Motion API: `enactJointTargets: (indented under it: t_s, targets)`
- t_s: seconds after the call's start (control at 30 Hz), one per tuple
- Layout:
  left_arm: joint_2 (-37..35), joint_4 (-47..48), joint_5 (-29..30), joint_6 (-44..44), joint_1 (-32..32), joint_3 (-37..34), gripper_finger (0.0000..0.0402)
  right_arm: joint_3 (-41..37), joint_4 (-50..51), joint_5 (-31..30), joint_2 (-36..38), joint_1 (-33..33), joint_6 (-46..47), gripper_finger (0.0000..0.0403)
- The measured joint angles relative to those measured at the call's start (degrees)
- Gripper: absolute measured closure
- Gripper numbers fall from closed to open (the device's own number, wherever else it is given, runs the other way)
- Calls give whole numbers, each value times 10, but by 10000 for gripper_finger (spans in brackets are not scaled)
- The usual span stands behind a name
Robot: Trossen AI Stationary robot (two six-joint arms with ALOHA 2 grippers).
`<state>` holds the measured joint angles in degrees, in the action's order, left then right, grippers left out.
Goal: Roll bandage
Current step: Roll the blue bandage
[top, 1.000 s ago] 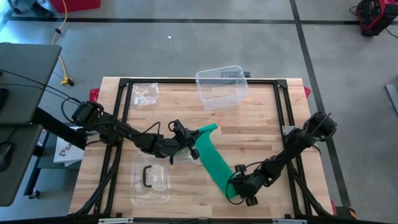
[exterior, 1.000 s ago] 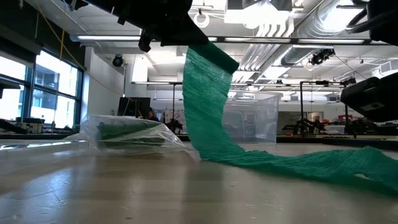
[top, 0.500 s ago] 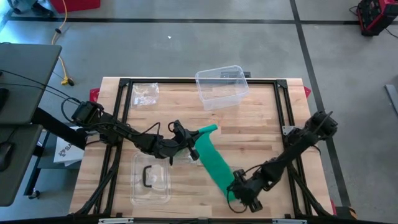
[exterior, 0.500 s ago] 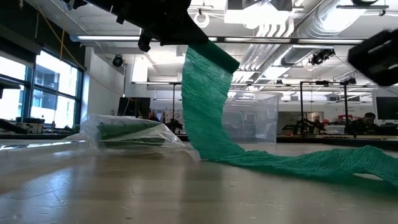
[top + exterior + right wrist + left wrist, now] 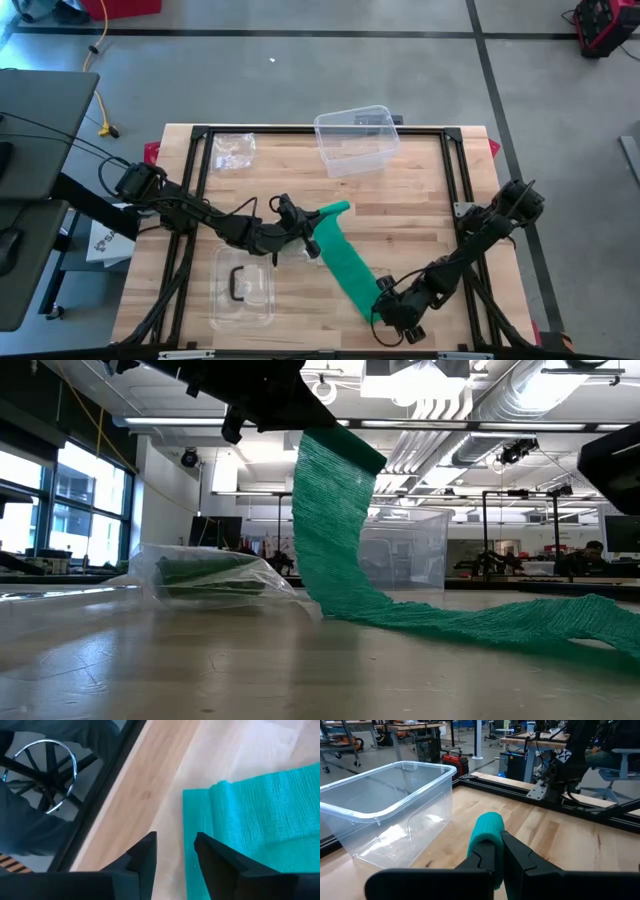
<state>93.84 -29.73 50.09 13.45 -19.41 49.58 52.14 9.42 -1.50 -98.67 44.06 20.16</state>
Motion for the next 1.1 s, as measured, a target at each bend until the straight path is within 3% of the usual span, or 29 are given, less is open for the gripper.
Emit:
enactJointTargets:
  t_s: [0.2, 0.33, 0.83, 0.97, 1.1]
  targets:
    - [0, -4, 0, 0, -6, 0, 396, -6, 20, -63, 0, -3, 3, 285]
    - [0, -5, 0, 0, -10, 0, 396, -6, 3, -28, 0, -2, -2, 286]
    - [0, -4, 0, -1, -11, 0, 396, -5, -6, -38, -41, 2, 6, 288]
    - [0, -1, 2, -1, -14, 0, 396, -4, -7, -44, -44, 5, 24, 314]
    - [0, 0, 2, -16, -13, 0, 396, -4, -4, -51, -44, 6, 29, 367]
